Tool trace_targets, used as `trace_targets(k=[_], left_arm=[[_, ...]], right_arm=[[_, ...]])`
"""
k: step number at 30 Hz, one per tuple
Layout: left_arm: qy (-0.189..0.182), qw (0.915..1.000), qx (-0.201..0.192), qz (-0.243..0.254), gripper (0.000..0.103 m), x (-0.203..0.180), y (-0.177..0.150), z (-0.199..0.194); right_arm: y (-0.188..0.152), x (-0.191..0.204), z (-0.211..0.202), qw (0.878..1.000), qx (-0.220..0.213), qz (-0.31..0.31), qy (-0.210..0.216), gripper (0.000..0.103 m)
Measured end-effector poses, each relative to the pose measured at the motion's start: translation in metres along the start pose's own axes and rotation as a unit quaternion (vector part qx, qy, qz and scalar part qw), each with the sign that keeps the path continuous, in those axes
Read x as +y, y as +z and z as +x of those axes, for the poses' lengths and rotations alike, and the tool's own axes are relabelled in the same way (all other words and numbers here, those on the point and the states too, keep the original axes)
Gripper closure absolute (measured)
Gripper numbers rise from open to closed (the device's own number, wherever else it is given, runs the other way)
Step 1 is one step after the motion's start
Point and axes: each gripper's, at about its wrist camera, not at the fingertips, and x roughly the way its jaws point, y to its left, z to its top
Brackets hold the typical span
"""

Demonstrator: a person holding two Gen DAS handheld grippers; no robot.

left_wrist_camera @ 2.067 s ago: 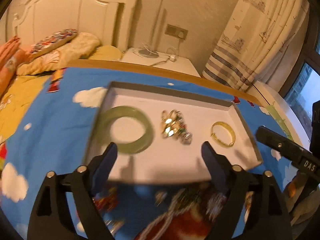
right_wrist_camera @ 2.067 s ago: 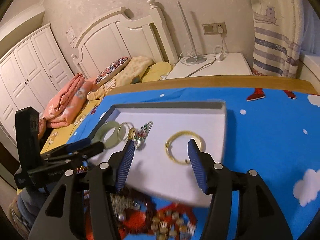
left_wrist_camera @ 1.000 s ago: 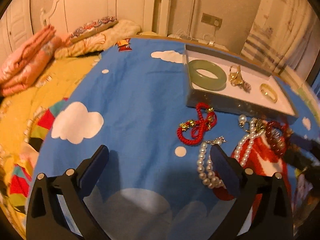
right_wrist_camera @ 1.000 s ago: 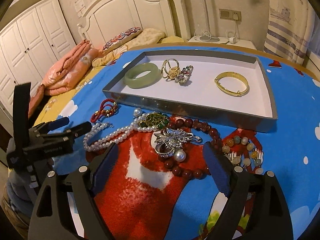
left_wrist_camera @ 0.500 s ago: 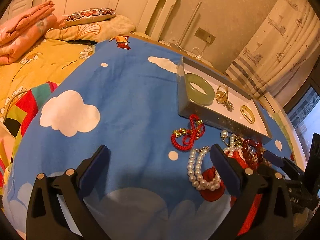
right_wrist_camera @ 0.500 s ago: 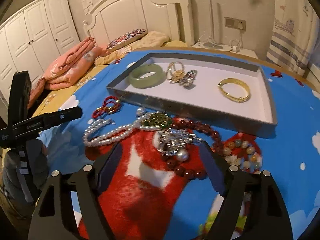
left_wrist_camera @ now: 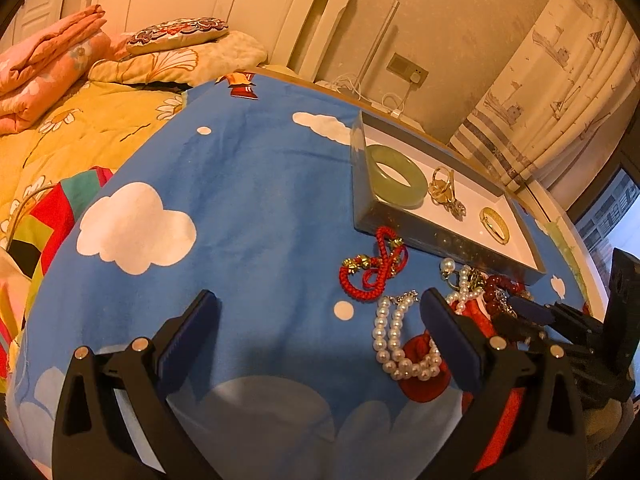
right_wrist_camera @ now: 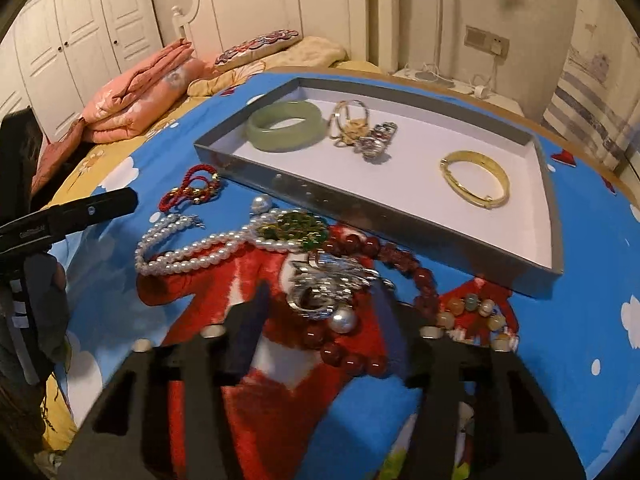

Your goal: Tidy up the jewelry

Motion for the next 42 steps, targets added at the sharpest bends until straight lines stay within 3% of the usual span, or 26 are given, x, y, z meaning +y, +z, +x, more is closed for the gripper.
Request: trace_targets(k=[1,4,7,11,16,22,26,29,30,31,37,42], left_arm=[[0.000,1.0000,0.000,0.000,0.003,0.000,0.000,0.000],[0.000,1.0000,0.000,0.000,0.003,0.000,0.000,0.000],[0.001,1.0000,0.000,0.000,0.003,0.000,0.000,0.000],[0.001,1.0000,0.000,0.000,0.003,0.000,0.000,0.000],[0.003,1.0000,0.000,0.002,0.003,0.001,-0.001,0.000],[0.006,1.0000,0.001,0.003,0.003,0.000,-0.002,0.001],[0.009,0.9999,0.002,0.005,0.003,0.000,-0.002,0.002],[0.012,0.9999,0.002,0.007,0.002,-0.002,-0.002,0.003],[0.013,0.9999,0.003,0.007,0.002,-0.002,-0.002,0.002],[0.014,0.9999,0.003,0.008,0.002,-0.003,-0.002,0.003],[0.019,0.9998,0.004,0.011,0.003,-0.004,-0.001,0.003],[0.025,0.9996,0.007,0.015,0.002,-0.006,-0.001,0.004]], right_arm=[[-0.001,-0.003,-0.003,1.000,-0.006,0.004,0.006,0.072],[0.000,-0.014,-0.008,0.999,-0.026,0.016,0.011,0.073],[-0.001,-0.039,-0.010,0.994,-0.034,0.091,0.052,0.073],[-0.009,-0.078,-0.017,0.967,-0.048,0.217,0.126,0.073],[-0.034,-0.133,-0.026,0.906,-0.075,0.372,0.189,0.075],[-0.058,-0.156,-0.047,0.919,-0.062,0.377,0.091,0.073],[-0.049,-0.135,-0.056,0.955,-0.065,0.286,0.053,0.070],[-0.029,-0.102,-0.051,0.984,-0.058,0.169,0.019,0.047],[-0.026,-0.097,-0.046,0.988,-0.054,0.142,0.017,0.038],[-0.022,-0.091,-0.040,0.992,-0.046,0.115,0.018,0.037],[-0.006,-0.086,-0.013,0.997,0.005,0.061,0.049,0.036],[0.006,-0.092,-0.002,0.996,0.016,0.037,0.074,0.038]])
